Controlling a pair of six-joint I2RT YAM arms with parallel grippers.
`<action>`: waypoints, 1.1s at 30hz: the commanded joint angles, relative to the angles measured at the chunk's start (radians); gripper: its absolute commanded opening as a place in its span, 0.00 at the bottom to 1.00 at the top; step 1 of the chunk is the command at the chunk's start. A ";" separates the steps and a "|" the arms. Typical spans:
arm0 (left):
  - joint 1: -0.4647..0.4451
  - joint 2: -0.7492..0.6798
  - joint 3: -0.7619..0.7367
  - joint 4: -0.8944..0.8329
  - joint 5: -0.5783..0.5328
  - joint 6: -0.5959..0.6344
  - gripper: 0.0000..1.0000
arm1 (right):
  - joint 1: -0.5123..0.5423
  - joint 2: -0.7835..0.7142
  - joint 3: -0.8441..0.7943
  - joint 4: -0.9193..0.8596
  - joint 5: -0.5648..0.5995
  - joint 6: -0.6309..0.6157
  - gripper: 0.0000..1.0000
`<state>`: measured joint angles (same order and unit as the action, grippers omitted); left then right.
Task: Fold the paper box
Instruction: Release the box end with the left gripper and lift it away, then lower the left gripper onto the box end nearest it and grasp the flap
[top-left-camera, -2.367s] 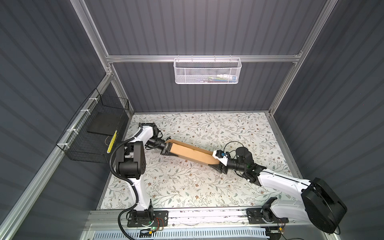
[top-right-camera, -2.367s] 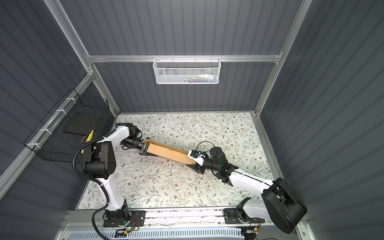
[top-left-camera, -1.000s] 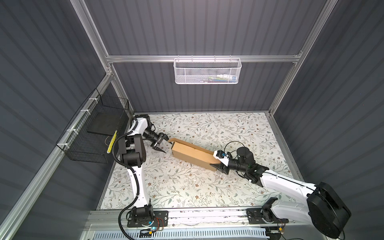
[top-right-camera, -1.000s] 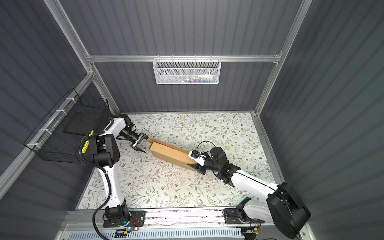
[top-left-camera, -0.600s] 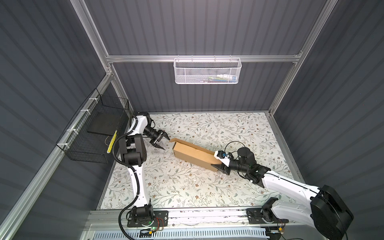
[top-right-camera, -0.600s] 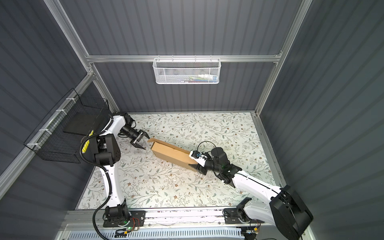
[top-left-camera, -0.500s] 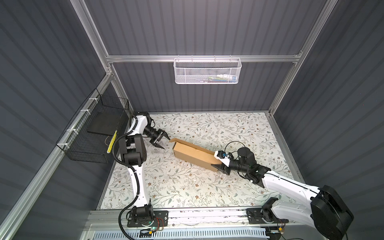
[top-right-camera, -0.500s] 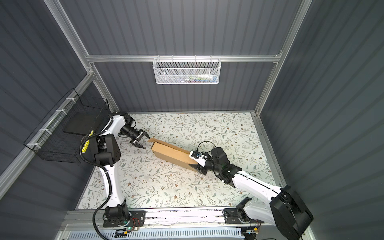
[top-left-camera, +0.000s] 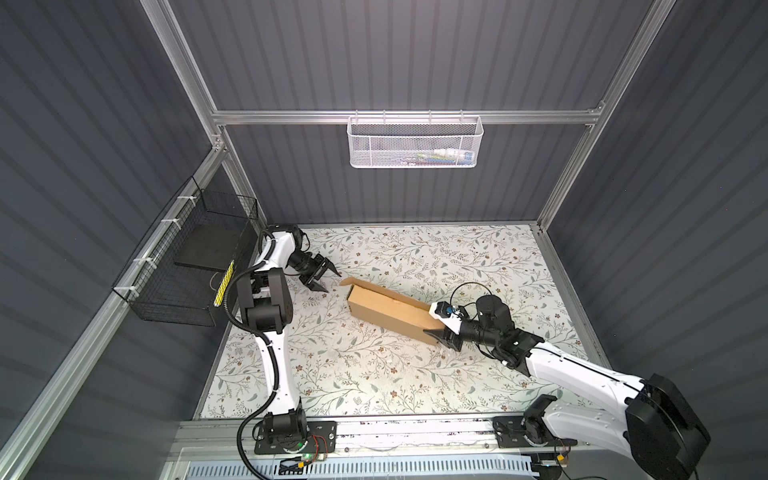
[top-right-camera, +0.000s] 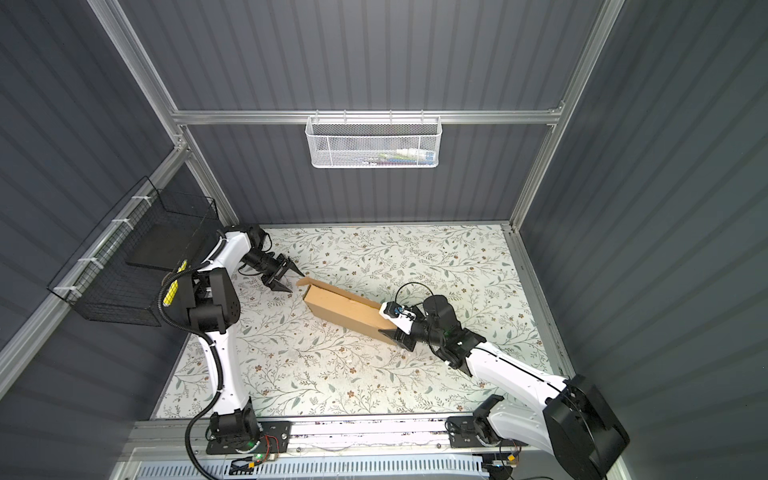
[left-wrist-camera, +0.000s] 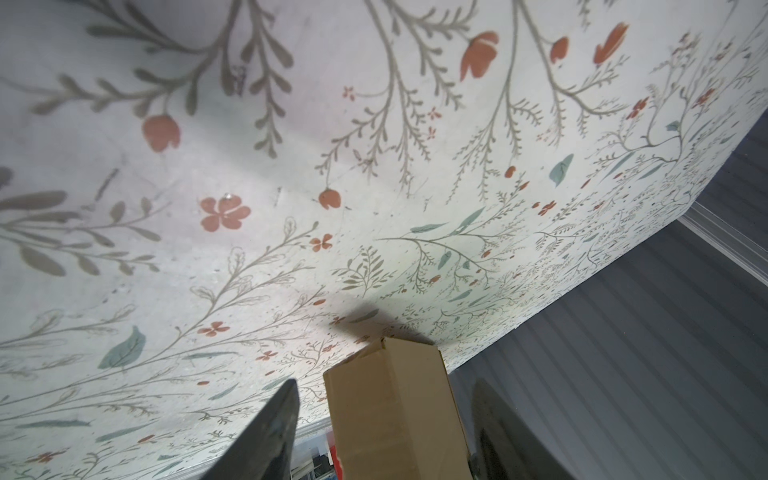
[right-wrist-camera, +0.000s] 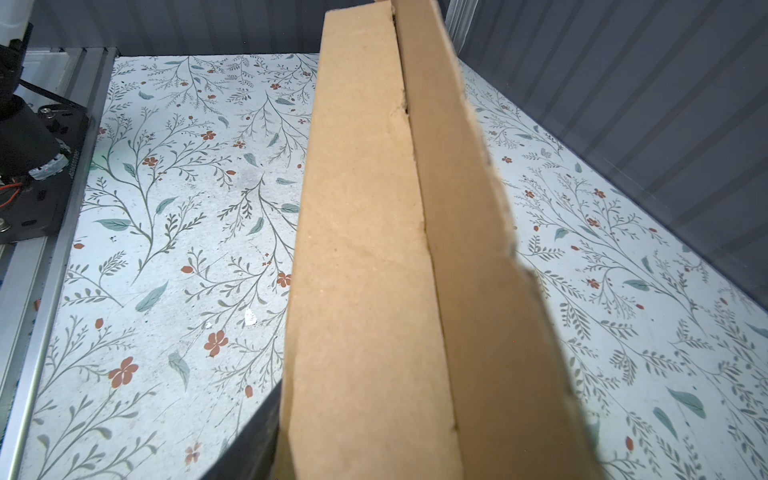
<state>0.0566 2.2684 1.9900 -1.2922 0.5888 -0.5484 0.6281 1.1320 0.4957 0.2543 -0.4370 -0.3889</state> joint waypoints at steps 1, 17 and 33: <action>-0.021 -0.018 0.062 0.006 -0.022 0.039 0.66 | -0.001 -0.008 0.006 -0.067 0.003 0.018 0.53; -0.096 0.007 0.211 0.082 -0.090 0.089 0.66 | 0.000 0.027 0.061 -0.139 0.021 0.017 0.53; -0.098 -0.388 -0.094 0.416 -0.044 0.214 0.63 | 0.000 0.140 0.171 -0.214 0.011 0.019 0.53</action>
<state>-0.0444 1.9705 1.9663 -0.9878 0.4984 -0.3786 0.6281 1.2419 0.6422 0.1081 -0.4221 -0.3817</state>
